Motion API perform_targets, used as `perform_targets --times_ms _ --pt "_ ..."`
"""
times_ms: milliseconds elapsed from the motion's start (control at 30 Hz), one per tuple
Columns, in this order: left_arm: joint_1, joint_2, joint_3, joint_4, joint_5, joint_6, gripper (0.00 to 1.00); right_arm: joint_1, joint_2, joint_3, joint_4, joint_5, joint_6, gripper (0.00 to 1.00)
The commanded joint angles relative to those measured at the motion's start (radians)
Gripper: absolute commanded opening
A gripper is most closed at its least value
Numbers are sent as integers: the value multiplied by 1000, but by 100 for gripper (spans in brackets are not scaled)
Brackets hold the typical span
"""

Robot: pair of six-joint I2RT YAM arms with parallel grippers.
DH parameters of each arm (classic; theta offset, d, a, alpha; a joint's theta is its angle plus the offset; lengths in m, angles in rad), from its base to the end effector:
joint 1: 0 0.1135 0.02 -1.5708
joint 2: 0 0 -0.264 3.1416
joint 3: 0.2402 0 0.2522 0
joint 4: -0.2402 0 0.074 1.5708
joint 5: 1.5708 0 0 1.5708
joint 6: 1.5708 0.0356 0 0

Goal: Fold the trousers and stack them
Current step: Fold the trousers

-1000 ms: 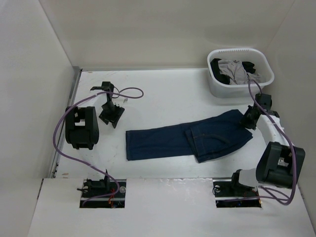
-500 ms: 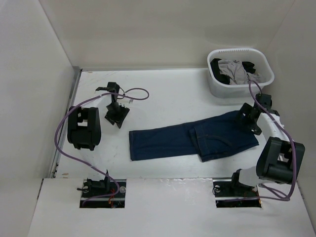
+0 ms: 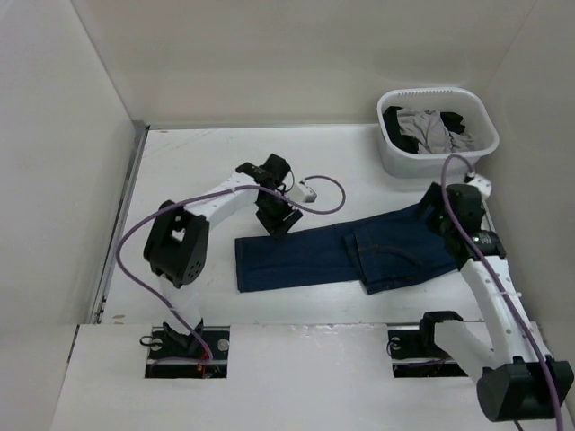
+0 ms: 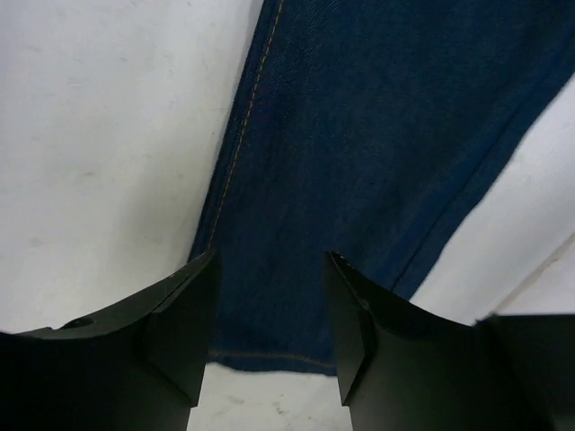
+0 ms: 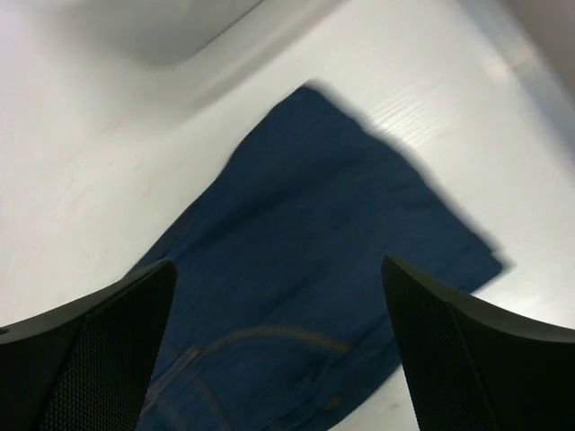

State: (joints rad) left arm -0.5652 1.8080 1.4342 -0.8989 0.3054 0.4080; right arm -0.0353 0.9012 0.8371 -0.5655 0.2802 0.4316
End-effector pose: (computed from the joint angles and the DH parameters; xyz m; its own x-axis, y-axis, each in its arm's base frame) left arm 0.3014 -0.2038 0.2333 -0.5087 0.7707 -0.3836 0.8576 0.4927 -0.1473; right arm 0.1914 -0.0166 0.3010 -0.4268 0.4173 -0.8023 0.4799 0.8565 0.1902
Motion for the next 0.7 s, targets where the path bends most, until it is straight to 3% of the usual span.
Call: perform_targets --times_ms 0,200,433,667 --pt "15 105 -58 -14 15 -29 47 119 30 -113 -41 2 175 98" --pt "116 168 -123 57 -135 -20 48 116 31 -194 44 -27 253 99" --pt "352 223 -64 81 -170 -34 47 70 44 -202 153 -120 210 100" --pt "478 214 23 63 -175 18 49 51 116 -207 254 -223 122 100"
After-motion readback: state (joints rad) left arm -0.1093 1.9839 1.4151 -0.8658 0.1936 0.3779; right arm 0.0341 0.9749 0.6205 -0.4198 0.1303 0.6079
